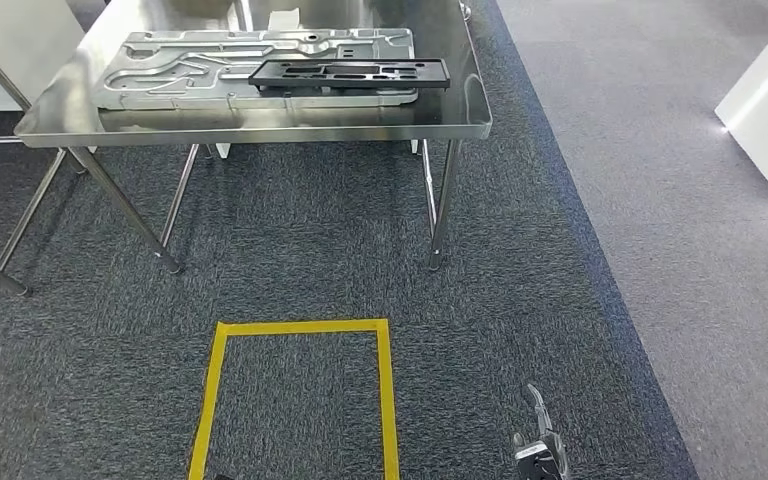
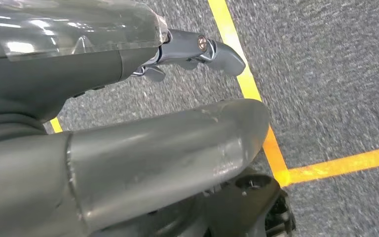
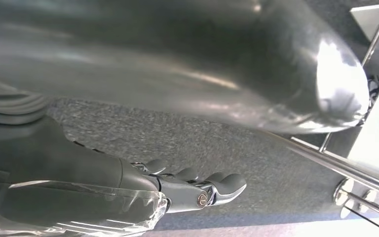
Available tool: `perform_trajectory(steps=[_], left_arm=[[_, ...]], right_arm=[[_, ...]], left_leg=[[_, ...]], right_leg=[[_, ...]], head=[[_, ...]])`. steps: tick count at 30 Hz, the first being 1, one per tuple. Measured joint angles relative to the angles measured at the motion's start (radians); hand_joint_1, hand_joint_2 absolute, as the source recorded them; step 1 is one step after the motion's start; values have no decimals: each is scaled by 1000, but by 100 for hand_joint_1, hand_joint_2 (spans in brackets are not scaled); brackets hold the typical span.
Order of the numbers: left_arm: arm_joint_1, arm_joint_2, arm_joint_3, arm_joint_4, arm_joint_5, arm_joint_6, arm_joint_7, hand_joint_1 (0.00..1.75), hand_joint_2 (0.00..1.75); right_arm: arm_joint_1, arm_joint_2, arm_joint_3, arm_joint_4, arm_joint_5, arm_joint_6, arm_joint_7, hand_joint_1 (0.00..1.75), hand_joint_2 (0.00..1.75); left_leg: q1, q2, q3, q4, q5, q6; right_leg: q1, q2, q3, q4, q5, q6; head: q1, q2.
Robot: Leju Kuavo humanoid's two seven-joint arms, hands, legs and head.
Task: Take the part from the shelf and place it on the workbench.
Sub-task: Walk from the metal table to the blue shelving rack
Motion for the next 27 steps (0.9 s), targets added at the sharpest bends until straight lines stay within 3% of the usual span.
perform_trajectory(steps=[2,4,6,7,9,11,13,15,17,19,21,22,23,24,26,27], left_arm=[[-1,-2,0,0,2,0,0,0,0],[2,-3,0,0,4,0,1,0,0],[4,-3,0,0,5,1,2,0,0],[4,-3,0,0,5,1,3,0,0],[3,-4,-1,0,6,1,3,0,0],[3,-5,-2,0,8,1,2,0,0],[2,-5,-4,0,11,1,0,0,0],[-1,-5,-6,0,16,0,-1,0,0],[-2,-4,-7,0,20,-1,-3,0,0],[2,-4,-9,0,22,-3,-3,0,0],[7,-4,-11,0,22,-5,-3,0,0],[8,-4,-12,0,22,-6,-3,0,0],[8,-4,-13,0,23,-7,-2,0,0],[8,-4,-14,0,24,-7,-2,0,0],[9,-4,-15,0,28,-7,-2,0,0],[9,-4,-16,0,30,-8,-1,0,0]], right_arm=[[0,-1,0,1,0,0,1,0,0],[-4,-1,-1,4,0,2,2,0,0],[-3,-1,-1,9,0,5,3,0,0],[-2,-1,-1,12,0,6,4,0,0],[-1,-1,-1,16,0,8,4,0,0],[-4,-1,-1,18,0,11,4,0,0],[-6,-1,-1,19,-1,15,6,0,0],[-3,-1,-3,22,-4,20,8,0,0],[0,-2,-4,26,-7,25,9,0,0],[-3,-1,-5,29,-8,30,10,0,0],[-4,0,-5,36,-9,33,10,0,0],[-3,0,-6,39,-10,34,10,0,0],[-2,1,-6,43,-10,36,10,0,0],[-2,1,-6,46,-10,37,9,0,0],[-3,2,-6,52,-10,38,9,0,0],[-4,3,-6,54,-10,38,8,0,0]], left_leg=[[3,24,6,-17,7,8],[1,50,7,-23,10,15],[-2,77,5,-22,10,18],[-2,89,4,-21,9,18],[-3,113,3,-17,6,15],[-8,135,3,-8,-1,7],[-12,155,5,-3,-5,-4],[-13,167,7,-2,-8,-15],[-9,131,-1,26,-35,-28],[-4,75,-35,121,-101,-37],[0,56,-77,232,-153,-41],[2,53,-82,252,-154,-42],[4,50,-70,236,-135,-43],[7,45,-44,186,-104,-43],[13,-3,16,65,-56,-42],[15,-25,32,27,-46,-40]], right_leg=[[3,-40,-19,37,-27,8],[4,-86,-71,142,-88,12],[2,-97,-122,242,-123,17],[1,-101,-126,251,-116,19],[2,-120,-77,166,-60,17],[7,-170,-11,43,-16,8],[13,-192,10,-3,-7,-2],[11,-167,6,-7,1,-12],[5,-144,4,-14,11,-24],[2,-121,-1,-16,19,-32],[2,-94,-7,-14,23,-34],[2,-79,-10,-13,25,-32],[1,-63,-12,-10,26,-30],[-1,-48,-14,-7,27,-28],[-4,-20,-20,3,27,-17],[-6,-8,-25,6,28,-10]], head=[[4,0],[9,0],[10,0],[10,0],[11,0],[11,0],[8,0],[5,0],[4,0],[1,0],[0,0],[0,0],[0,0],[0,0],[0,0],[0,0]])
